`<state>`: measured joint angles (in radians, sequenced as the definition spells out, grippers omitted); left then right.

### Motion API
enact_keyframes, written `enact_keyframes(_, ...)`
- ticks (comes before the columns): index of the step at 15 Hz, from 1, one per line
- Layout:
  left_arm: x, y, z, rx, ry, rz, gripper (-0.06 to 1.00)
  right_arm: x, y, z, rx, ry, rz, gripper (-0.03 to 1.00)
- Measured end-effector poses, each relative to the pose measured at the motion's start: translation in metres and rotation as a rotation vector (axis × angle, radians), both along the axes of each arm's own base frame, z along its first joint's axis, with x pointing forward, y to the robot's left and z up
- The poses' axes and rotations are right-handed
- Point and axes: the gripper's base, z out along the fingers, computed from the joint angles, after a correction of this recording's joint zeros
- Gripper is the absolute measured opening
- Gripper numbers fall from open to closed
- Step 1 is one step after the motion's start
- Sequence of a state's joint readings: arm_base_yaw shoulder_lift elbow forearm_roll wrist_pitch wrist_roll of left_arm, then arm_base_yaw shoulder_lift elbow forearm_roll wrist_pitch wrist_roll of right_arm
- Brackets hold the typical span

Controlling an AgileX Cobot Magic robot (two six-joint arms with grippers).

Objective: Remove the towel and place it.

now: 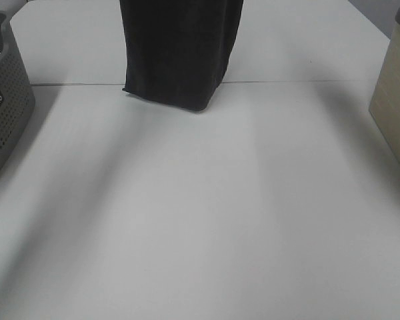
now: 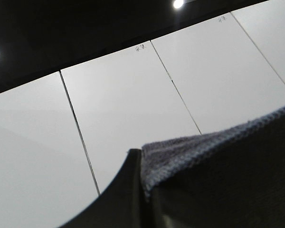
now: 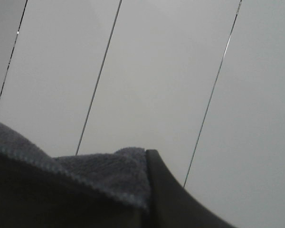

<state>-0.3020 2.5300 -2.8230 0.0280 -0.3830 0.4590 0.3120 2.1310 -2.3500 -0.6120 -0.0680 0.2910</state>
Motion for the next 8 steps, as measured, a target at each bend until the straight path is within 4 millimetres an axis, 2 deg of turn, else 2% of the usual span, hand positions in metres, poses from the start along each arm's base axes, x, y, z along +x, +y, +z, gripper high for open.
enact_keyframes(4, 0.005, -0.002, -0.005, 0.021, 0.093, -0.004, 0.00, 0.004, 0.000, -0.007, 0.032, 0.038, 0.001, 0.01)
enact_keyframes(8, 0.014, -0.004, -0.021, 0.078, 0.289, 0.001, 0.00, 0.009, -0.008, -0.022, 0.031, 0.213, -0.097, 0.01)
